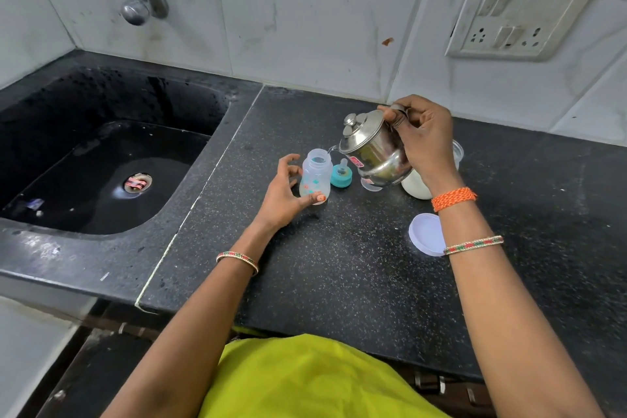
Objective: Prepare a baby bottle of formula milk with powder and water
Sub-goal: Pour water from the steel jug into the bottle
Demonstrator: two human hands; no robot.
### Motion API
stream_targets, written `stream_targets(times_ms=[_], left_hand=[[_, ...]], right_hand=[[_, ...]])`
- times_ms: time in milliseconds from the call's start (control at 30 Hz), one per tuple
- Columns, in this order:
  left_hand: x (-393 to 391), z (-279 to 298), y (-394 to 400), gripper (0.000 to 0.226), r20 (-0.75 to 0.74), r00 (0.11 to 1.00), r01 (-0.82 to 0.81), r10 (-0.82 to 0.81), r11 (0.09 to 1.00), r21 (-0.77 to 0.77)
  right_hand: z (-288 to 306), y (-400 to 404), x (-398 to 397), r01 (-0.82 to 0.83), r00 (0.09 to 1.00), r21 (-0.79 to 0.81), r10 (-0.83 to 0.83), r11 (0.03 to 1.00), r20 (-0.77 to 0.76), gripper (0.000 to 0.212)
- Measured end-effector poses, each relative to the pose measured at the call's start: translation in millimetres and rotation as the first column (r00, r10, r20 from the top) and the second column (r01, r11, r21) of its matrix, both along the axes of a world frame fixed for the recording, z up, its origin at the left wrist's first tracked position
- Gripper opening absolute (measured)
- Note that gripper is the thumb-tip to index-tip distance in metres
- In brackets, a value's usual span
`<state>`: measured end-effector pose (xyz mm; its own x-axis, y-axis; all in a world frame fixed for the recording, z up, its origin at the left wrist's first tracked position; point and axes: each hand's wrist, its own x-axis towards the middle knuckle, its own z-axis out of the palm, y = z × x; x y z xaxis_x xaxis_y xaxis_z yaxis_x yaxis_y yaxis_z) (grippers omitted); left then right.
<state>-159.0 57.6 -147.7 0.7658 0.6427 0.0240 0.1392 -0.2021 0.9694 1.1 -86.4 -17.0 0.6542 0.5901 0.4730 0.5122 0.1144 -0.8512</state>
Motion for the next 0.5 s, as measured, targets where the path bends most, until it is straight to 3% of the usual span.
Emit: stream_targets(times_ms=[233,500], left_hand=[[-3.0,-1.3,5.0,0.084,-0.013,0.997,0.083,-0.082,0.996,0.028],[-4.5,1.7,7.2,0.102,-0.14,0.979,0.163,-0.149,0.982,0.096]], right_hand=[[5.0,1.7,0.2,-0.019,1.0,0.004,0.019,1.0,0.019,0.018],[6.1,-0.9,0.2,-0.015,1.0,0.01,0.015,1.0,0.028,0.019]])
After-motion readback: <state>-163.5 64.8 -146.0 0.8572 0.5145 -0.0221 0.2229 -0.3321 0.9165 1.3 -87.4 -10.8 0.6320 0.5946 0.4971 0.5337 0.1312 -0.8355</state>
